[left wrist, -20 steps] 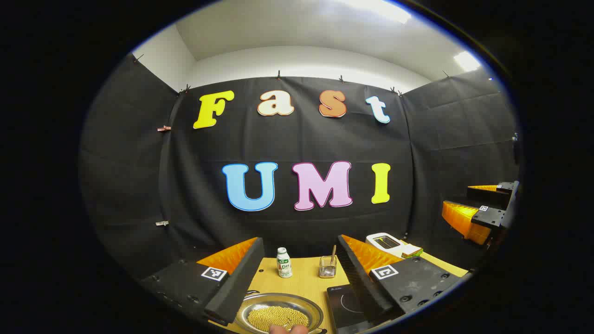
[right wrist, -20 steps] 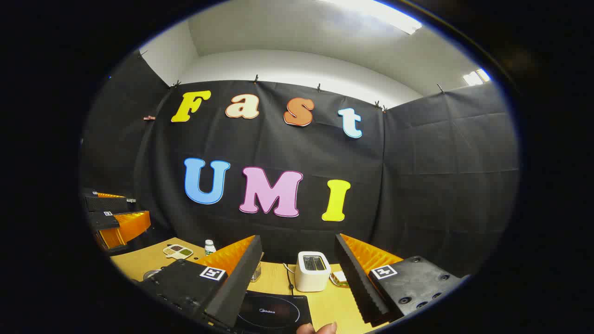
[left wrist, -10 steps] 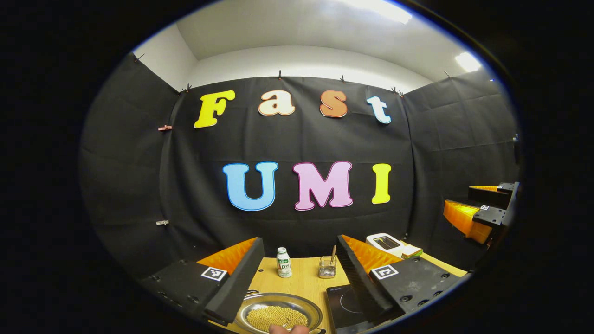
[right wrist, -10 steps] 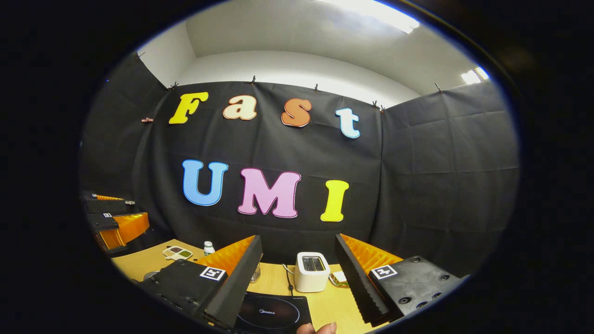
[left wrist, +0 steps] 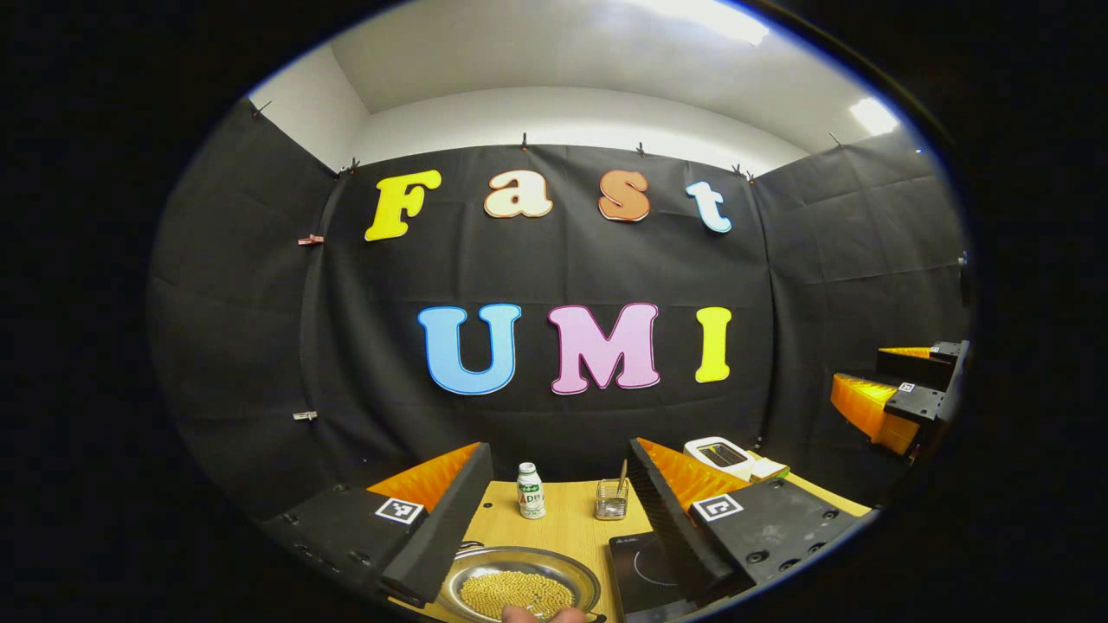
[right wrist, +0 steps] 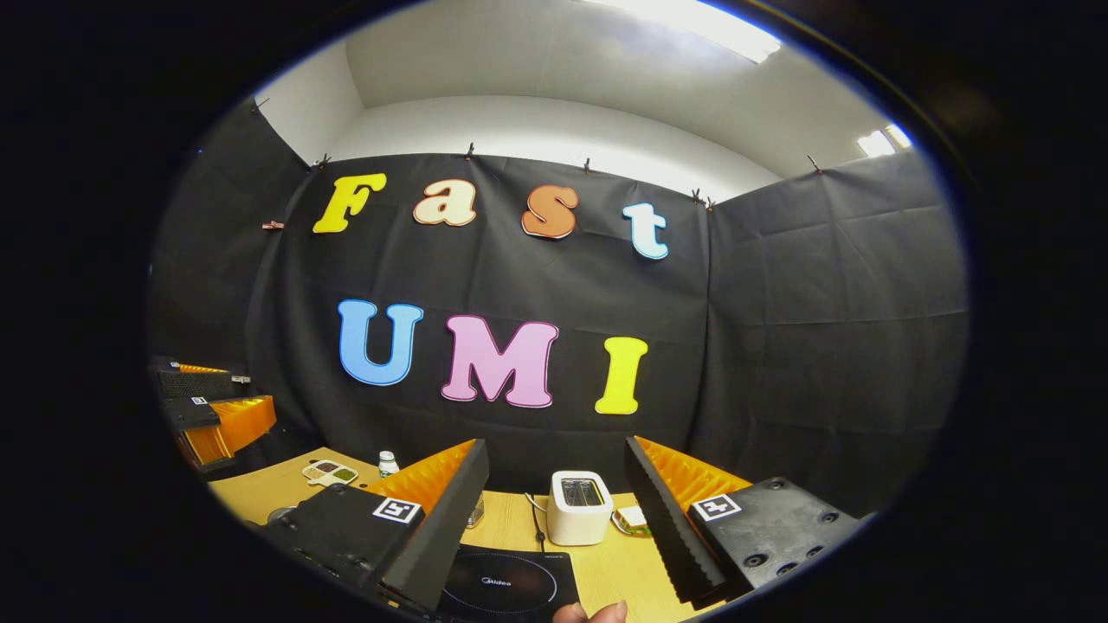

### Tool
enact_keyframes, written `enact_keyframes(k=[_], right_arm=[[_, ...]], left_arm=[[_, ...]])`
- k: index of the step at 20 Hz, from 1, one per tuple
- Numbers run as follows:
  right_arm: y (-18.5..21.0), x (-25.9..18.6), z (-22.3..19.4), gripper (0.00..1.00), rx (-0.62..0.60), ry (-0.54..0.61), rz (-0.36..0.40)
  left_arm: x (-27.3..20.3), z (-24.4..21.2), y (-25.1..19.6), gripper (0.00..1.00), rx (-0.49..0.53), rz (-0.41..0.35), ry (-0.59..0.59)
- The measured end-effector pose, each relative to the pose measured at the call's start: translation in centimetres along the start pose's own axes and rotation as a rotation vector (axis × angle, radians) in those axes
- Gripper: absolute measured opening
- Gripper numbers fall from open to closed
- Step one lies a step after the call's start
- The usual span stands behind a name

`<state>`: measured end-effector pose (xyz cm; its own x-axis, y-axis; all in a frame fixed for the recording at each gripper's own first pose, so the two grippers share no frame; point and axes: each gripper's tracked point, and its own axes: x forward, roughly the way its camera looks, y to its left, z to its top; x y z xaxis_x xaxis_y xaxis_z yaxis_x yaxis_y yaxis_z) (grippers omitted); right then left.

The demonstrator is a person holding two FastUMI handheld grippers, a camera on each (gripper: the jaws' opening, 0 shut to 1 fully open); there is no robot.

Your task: First push the handle of the pot to place it horizontally, then grasp the pot with both hands and set it on the induction cooktop.

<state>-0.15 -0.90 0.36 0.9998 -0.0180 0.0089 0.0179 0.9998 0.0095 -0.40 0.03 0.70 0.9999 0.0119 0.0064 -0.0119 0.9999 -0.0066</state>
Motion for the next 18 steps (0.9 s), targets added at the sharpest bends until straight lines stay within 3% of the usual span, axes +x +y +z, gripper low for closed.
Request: enact_keyframes(k=[5, 10, 12, 15, 18], right_arm=[[-0.1, -0.2, 0.1, 0.98, 0.004, -0.001, -0.002], [-0.1, -0.2, 0.2, 0.98, -0.010, -0.003, -0.003], [0.0, -0.3, 0.2, 0.97, -0.011, -0.005, 0.003], [0.6, -0.2, 0.0, 0.97, -0.005, 0.002, 0.013], [0.9, -0.2, -0.1, 0.98, -0.010, 0.005, 0.022]], left_arm=[[-0.4, 0.5, -0.6, 0.99, -0.006, -0.031, -0.012], [-1.1, 1.7, 0.7, 0.33, -0.036, -0.007, -0.025], [-1.3, 2.1, -0.4, 0.07, -0.004, -0.055, -0.027], [-1.4, 0.2, -1.6, 0.05, 0.015, -0.169, 0.047], [-2.3, -5.0, -2.0, 0.05, -0.012, -0.243, 0.251]])
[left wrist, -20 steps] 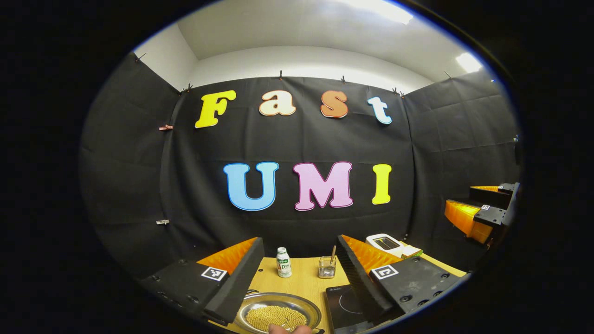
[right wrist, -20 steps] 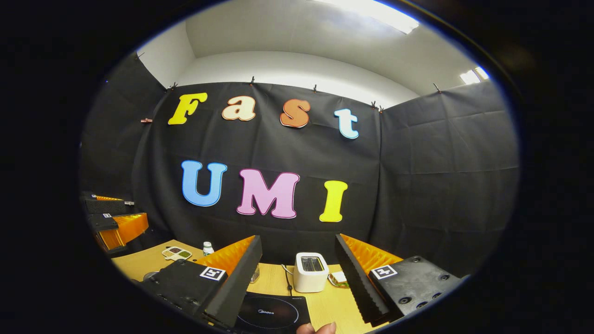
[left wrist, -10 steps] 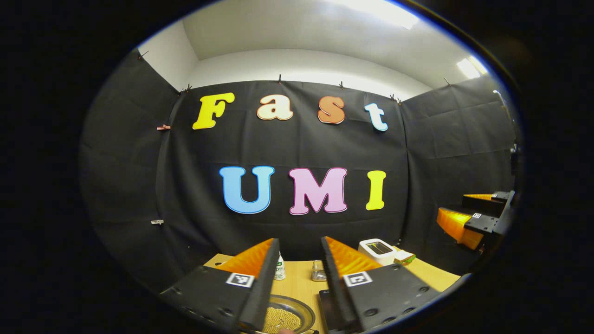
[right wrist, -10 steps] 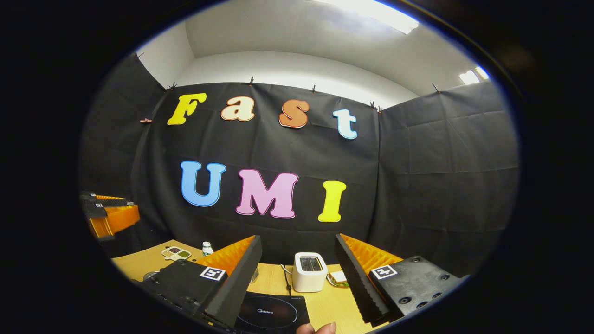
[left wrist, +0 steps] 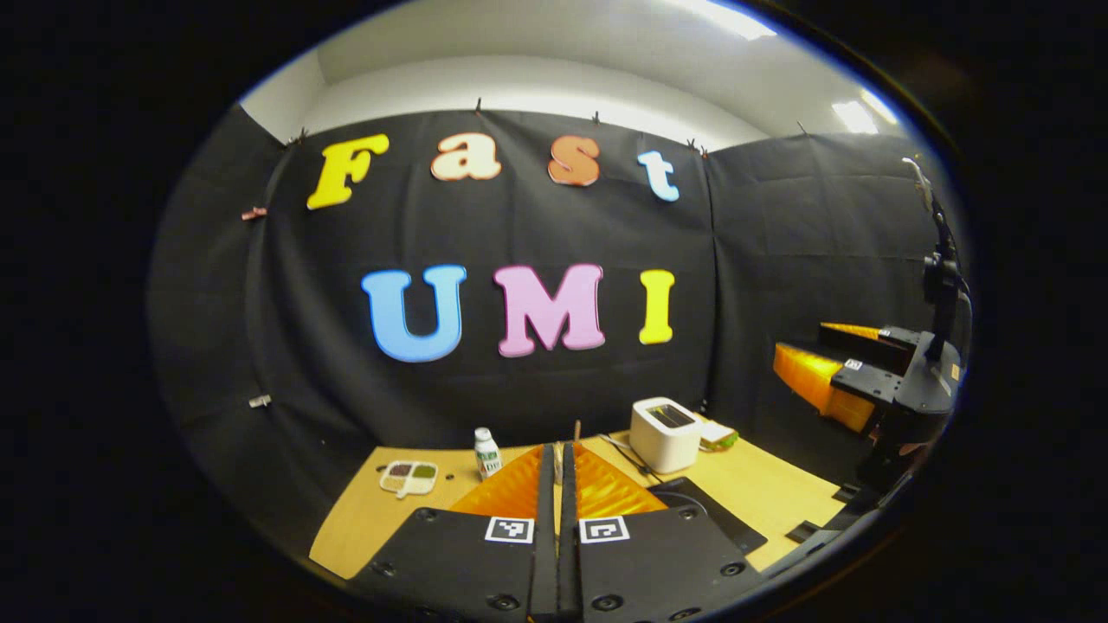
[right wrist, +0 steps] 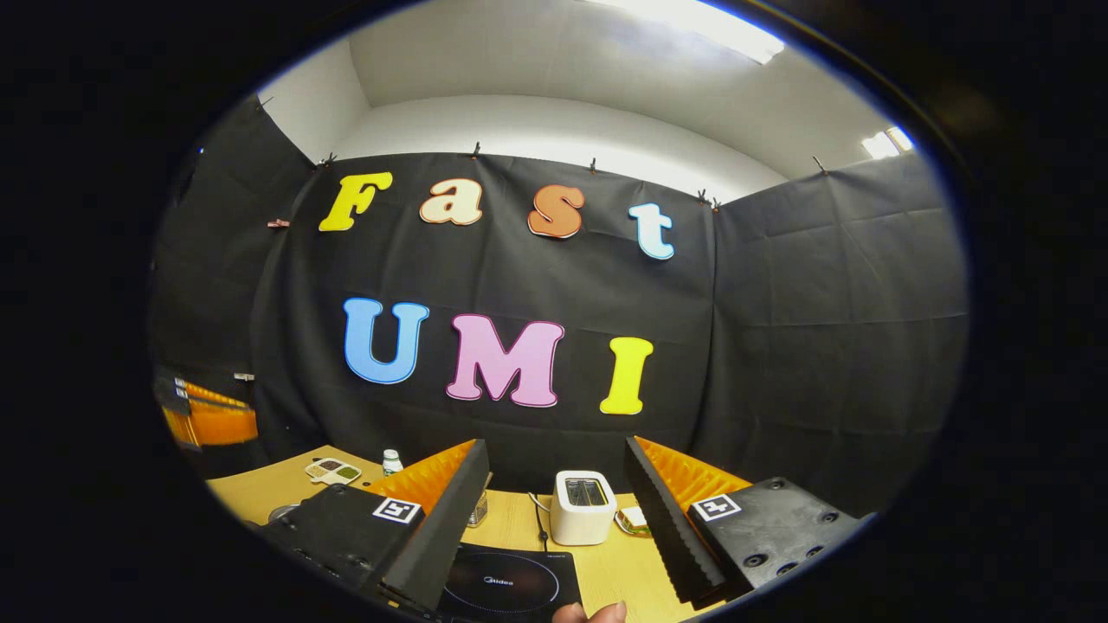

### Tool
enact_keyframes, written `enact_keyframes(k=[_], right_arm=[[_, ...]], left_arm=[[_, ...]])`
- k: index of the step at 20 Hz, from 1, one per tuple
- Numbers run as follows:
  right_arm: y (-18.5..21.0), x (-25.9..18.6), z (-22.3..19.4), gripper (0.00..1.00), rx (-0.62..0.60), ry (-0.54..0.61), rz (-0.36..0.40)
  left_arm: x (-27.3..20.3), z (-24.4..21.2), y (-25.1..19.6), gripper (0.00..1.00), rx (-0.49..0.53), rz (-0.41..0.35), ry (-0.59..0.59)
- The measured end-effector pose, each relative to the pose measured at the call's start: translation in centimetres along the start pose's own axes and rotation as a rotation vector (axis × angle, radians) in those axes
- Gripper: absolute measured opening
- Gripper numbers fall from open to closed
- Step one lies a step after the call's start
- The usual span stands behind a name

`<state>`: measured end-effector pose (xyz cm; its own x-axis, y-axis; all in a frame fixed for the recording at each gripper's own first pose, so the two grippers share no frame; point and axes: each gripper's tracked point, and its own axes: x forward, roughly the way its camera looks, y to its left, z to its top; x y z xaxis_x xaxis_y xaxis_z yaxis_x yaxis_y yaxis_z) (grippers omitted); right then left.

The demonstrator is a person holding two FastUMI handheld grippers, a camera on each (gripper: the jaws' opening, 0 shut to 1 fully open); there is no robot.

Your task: First push the handle of the pot to place it horizontally, then grasp the pot with both hands and set it on the induction cooktop.

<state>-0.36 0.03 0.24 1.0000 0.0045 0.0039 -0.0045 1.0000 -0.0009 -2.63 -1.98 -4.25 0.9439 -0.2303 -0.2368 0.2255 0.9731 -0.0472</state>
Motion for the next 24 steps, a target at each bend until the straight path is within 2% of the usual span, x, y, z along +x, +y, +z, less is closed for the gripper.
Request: enact_keyframes(k=[6, 10, 15, 18, 21, 24], right_arm=[[-0.1, -0.2, -1.2, 0.98, -0.009, 0.028, 0.002], [-0.5, -0.2, -1.7, 0.98, -0.013, 0.041, -0.011], [-2.1, -0.7, -2.3, 0.98, -0.038, 0.050, -0.048], [-3.5, -0.9, -2.7, 0.98, -0.036, 0.059, -0.079], [-4.7, -1.3, -3.4, 0.98, -0.032, 0.076, -0.107], [-5.5, -1.9, -4.2, 0.98, -0.031, 0.095, -0.128]], left_arm=[[-0.2, -9.5, 0.9, 0.05, -0.120, -0.078, 0.355], [-1.0, -16.7, 0.8, 0.05, -0.148, -0.135, 0.638], [-3.2, -23.7, 0.3, 0.05, -0.125, -0.192, 0.896], [-4.0, -27.6, -0.5, 0.05, -0.116, -0.240, 1.031], [-3.6, -31.5, 0.8, 0.05, -0.037, -0.212, 1.118], [-2.1, -33.9, 0.7, 0.05, -0.029, -0.202, 1.146]])
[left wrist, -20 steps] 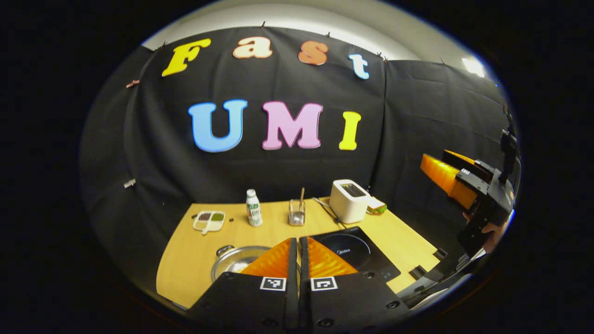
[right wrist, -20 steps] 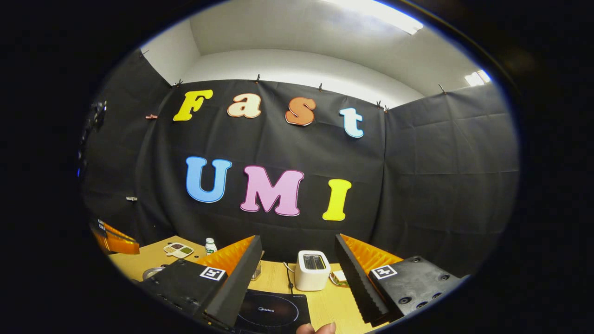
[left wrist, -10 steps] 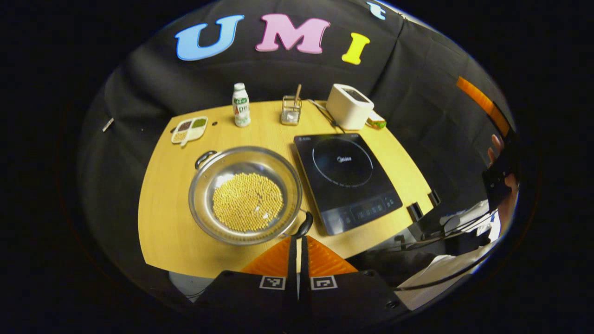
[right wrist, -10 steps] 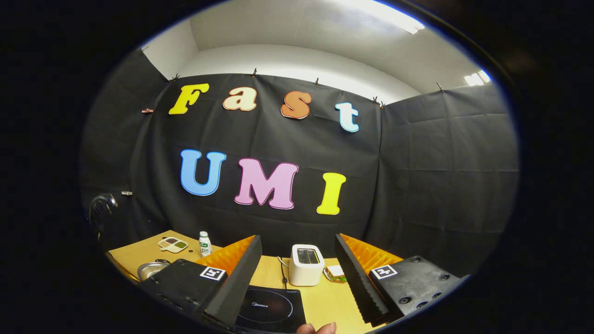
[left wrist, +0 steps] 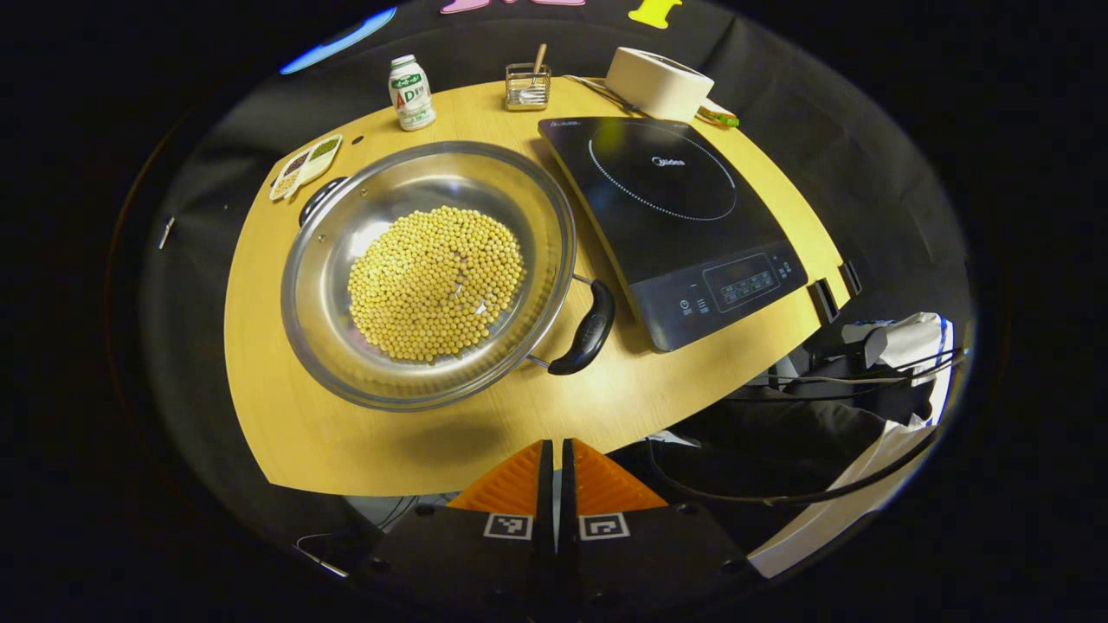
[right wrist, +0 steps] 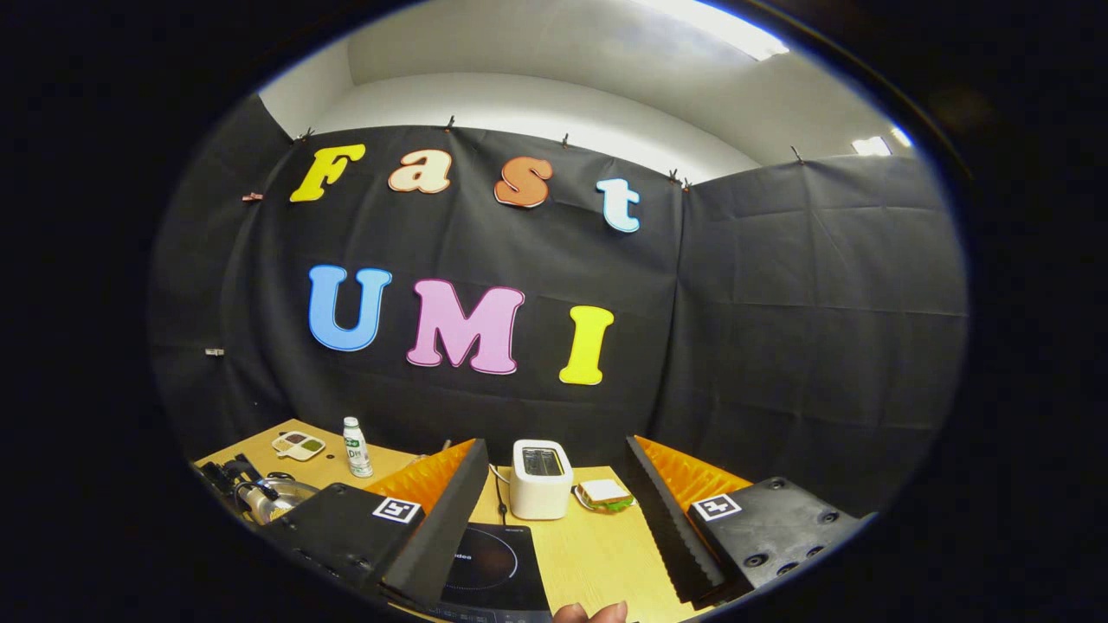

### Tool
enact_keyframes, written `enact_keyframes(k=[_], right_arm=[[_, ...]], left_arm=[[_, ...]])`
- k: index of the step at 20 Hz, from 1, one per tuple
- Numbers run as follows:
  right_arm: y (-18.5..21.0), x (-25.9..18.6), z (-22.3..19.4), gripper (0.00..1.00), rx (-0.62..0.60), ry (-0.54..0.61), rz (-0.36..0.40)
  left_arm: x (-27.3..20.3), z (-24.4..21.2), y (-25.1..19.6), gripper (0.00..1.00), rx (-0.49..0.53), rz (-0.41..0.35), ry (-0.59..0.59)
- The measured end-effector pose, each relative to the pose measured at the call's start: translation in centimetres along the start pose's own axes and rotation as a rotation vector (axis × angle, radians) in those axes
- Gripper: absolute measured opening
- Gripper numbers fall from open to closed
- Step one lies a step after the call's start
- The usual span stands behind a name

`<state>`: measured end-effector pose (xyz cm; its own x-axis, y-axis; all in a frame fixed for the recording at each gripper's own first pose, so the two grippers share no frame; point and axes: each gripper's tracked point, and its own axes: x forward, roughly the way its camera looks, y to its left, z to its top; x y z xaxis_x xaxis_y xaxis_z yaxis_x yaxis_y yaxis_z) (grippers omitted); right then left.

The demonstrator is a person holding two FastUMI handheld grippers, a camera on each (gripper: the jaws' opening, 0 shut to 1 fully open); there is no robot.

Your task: First push the handle of the pot to place it horizontally, then grasp the pot with both hands and set it on the induction cooktop.

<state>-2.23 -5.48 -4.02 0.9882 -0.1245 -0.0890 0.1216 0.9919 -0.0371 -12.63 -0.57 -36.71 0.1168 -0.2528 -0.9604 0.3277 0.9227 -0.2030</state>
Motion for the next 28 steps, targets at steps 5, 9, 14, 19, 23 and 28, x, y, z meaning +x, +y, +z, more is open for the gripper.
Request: enact_keyframes(k=[5, 9, 14, 19, 23, 28], right_arm=[[-1.6, -0.2, -0.7, 0.98, 0.006, 0.016, -0.033], [-2.3, -0.1, -1.2, 0.98, 0.003, 0.026, -0.050], [-2.7, 0.2, -1.7, 0.98, -0.006, 0.035, -0.057], [-2.8, 1.1, -2.1, 0.96, -0.003, 0.043, -0.058], [-3.2, 1.5, -2.5, 0.98, -0.008, 0.050, -0.069], [-4.3, 2.3, -3.6, 0.98, -0.013, 0.077, -0.101]], left_arm=[[2.9, 1.8, 1.3, 0.06, -0.018, 0.032, 0.009], [3.7, 3.3, 1.2, 0.05, -0.050, 0.033, -0.005], [4.5, 4.4, 0.3, 0.06, -0.044, 0.034, -0.010], [5.1, 6.8, -1.0, 0.06, -0.055, 0.031, -0.029], [5.8, 9.4, -1.7, 0.05, -0.075, 0.026, -0.059], [6.6, 13.1, -1.7, 0.05, -0.146, 0.027, -0.106]])
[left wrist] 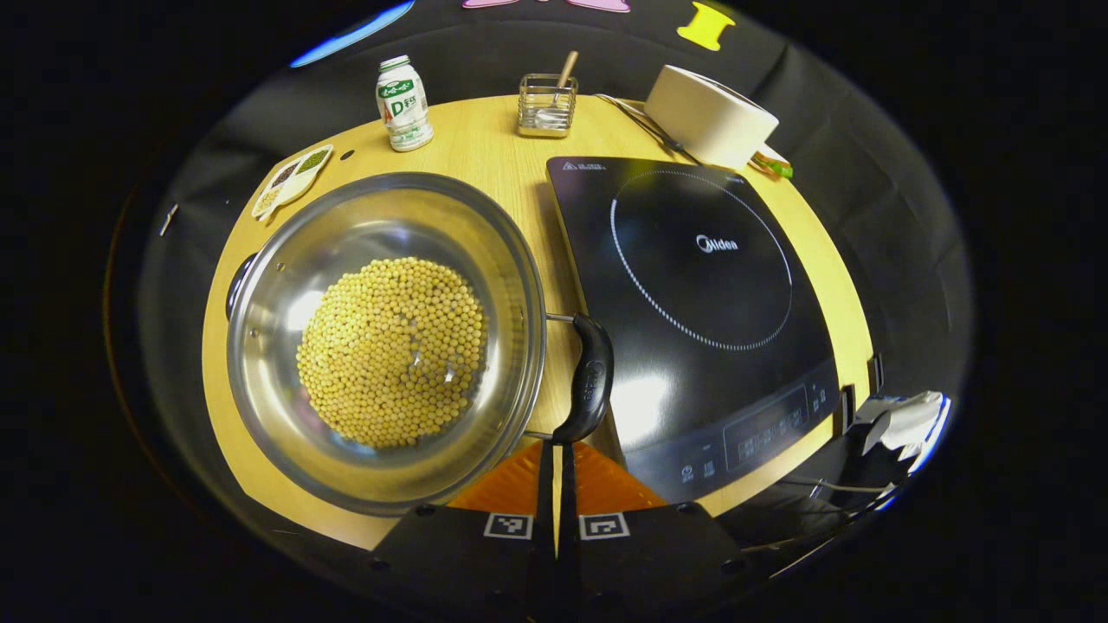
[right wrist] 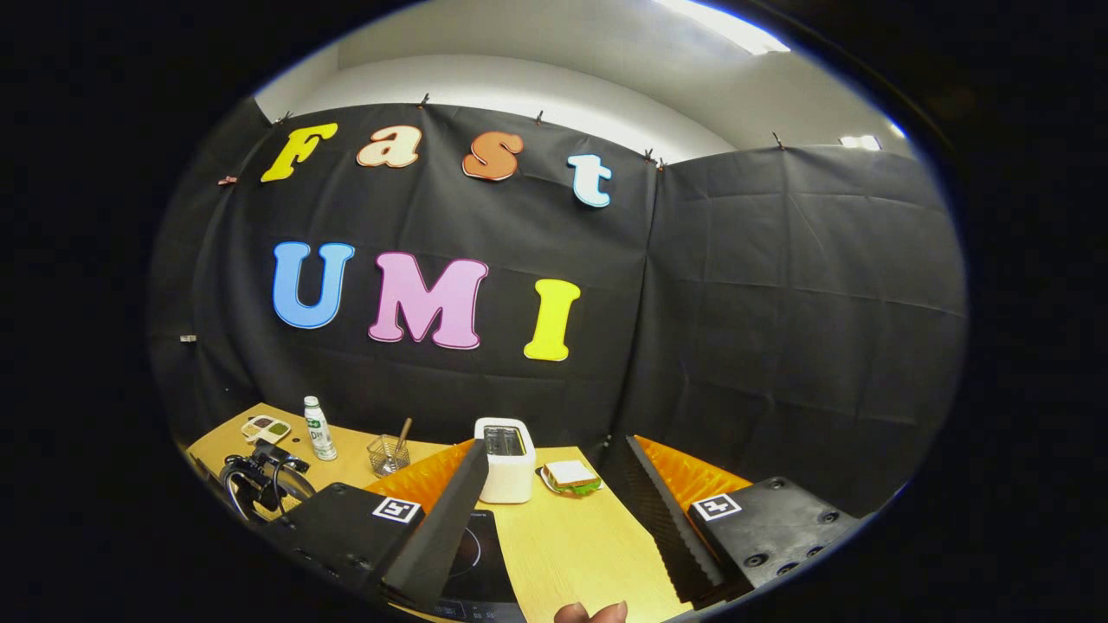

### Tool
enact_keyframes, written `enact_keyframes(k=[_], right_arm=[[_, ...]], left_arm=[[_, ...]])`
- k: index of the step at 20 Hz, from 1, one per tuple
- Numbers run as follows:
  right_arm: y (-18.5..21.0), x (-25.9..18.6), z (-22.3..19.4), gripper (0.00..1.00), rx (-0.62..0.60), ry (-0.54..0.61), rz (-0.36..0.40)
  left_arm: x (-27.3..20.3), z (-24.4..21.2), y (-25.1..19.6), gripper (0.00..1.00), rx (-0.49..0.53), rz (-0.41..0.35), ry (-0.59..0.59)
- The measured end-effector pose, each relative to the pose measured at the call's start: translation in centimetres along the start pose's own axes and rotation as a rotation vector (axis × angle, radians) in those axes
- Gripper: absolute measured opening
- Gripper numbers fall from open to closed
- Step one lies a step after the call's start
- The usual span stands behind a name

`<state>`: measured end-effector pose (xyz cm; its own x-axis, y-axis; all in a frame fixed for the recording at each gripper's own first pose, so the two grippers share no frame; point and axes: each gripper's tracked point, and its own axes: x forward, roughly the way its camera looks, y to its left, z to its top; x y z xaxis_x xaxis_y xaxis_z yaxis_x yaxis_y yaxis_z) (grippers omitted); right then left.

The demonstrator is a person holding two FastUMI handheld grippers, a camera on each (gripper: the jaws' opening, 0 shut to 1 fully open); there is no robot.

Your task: First push the handle of the pot to place it horizontally, then grasp the pot with both hands and set it on the induction cooktop.

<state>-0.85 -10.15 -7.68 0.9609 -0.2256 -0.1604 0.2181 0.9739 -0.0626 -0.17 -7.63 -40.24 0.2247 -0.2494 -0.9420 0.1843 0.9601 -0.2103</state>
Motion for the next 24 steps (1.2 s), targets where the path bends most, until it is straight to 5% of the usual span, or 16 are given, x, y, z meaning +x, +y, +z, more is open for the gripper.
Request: enact_keyframes(k=[13, 19, 21, 24], right_arm=[[-0.6, 2.4, -1.2, 0.98, -0.023, 0.032, -0.045], [0.7, 2.9, -1.3, 0.98, -0.027, 0.032, -0.019], [1.9, 3.1, -1.6, 0.98, -0.019, 0.040, 0.006], [4.9, 3.1, -2.0, 0.98, -0.021, 0.051, 0.071]], left_arm=[[2.0, 6.3, 0.6, 0.05, 0.000, 0.029, -0.049], [-0.6, 4.8, -1.7, 0.09, -0.013, -0.069, -0.129], [-2.5, 4.1, -1.9, 0.30, 0.002, -0.083, -0.178], [-5.9, 3.6, -1.3, 0.98, -0.017, -0.087, -0.263]])
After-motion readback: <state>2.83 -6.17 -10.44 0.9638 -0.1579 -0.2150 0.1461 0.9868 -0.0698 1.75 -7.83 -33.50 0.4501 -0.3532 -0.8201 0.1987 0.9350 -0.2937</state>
